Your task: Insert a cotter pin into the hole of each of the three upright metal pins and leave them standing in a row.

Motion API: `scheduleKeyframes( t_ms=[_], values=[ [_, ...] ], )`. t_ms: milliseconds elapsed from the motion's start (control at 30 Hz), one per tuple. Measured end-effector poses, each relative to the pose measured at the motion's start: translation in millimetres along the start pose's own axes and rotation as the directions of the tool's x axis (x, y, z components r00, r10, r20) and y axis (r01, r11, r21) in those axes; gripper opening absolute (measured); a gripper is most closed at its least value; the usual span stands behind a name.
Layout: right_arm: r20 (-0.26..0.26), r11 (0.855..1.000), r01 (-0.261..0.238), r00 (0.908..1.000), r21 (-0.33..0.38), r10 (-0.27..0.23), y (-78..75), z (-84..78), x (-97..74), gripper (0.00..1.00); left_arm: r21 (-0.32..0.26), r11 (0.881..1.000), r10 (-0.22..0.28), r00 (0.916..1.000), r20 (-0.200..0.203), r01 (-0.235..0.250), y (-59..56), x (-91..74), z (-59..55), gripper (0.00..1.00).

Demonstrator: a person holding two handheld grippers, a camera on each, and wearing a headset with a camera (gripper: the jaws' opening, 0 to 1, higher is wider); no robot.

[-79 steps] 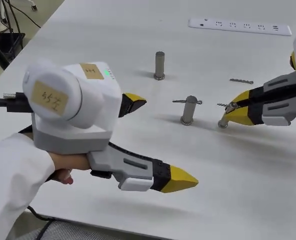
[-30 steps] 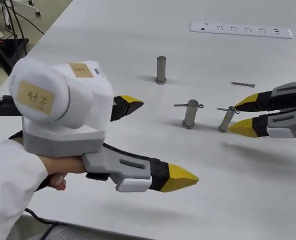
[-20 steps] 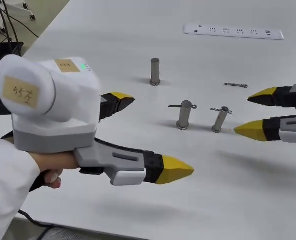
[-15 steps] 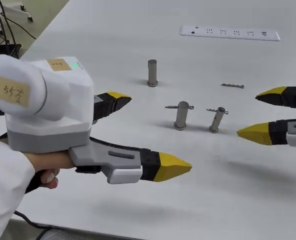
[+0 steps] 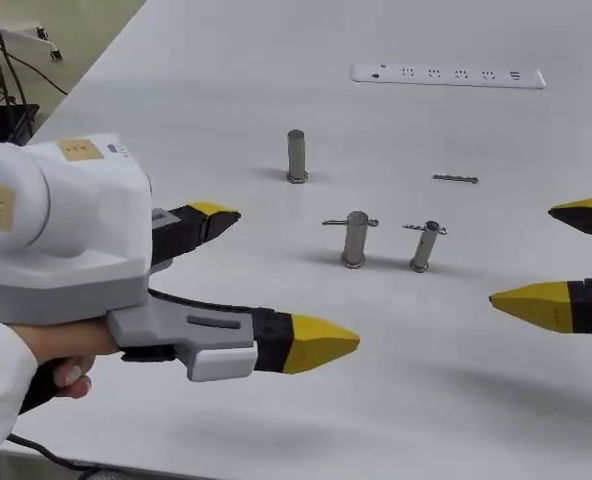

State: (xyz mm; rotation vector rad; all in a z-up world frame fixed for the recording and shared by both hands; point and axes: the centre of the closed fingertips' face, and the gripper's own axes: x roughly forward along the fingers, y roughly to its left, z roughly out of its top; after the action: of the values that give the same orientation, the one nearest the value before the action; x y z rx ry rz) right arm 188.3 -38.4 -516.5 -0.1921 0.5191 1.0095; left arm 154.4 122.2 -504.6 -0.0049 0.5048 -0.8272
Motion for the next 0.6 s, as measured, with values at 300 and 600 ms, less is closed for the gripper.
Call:
scheduleKeyframes(
  t_ms=[300,600],
  values=[
    [0.029,0.996,0.056,0.9979,0.069,-0.058,-8.6,-7.4,-11.2,0.92,-0.017,1.0,0.011,0.9995,0.029,-0.01,10.3,-0.4,12.1,0.99],
    [0.101,0.989,0.068,0.9916,0.129,-0.081,-6.7,-3.6,-21.0,0.98,0.002,1.0,-0.011,0.9991,0.042,0.011,27.3,8.5,28.0,0.99]
  ],
)
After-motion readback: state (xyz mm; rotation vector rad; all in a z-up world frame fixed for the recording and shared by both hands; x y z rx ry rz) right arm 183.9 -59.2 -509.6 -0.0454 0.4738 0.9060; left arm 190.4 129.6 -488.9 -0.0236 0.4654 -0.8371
